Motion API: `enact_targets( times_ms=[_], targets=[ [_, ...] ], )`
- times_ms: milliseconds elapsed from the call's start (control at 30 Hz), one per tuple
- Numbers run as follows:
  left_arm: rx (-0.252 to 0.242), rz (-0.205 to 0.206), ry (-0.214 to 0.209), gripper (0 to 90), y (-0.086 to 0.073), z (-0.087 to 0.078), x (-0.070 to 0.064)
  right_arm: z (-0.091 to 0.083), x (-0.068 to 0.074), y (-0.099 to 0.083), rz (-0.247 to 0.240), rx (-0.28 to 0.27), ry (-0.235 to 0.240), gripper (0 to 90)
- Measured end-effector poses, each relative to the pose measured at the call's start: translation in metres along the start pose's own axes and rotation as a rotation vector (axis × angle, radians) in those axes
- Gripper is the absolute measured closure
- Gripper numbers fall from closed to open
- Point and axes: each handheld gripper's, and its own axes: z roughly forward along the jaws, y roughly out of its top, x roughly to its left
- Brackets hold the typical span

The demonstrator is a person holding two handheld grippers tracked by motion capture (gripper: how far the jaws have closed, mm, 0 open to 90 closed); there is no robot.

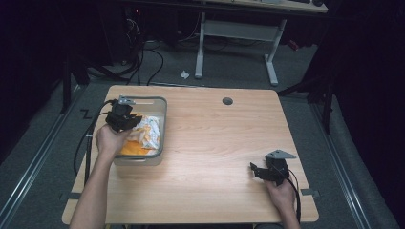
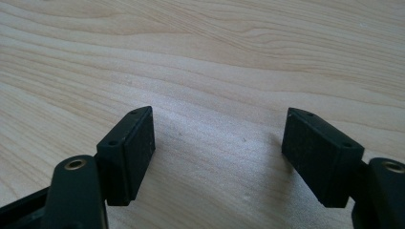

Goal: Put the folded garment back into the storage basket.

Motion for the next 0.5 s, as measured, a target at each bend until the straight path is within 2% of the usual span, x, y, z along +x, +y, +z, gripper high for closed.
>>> enact_targets(
  times_ms=[267, 500],
  targets=[
    [0.076, -0.011, 0.034, 78.9, -0.011, 0.009, 0.002, 0.000, 0.000, 0.000, -0.001, 0.000, 0.000, 27.1],
    [0.162, -0.014, 0.071, 74.8, -0.015, 0.007, -0.004, 0.000, 0.000, 0.000, -0.001, 0.000, -0.001, 27.1]
  ],
)
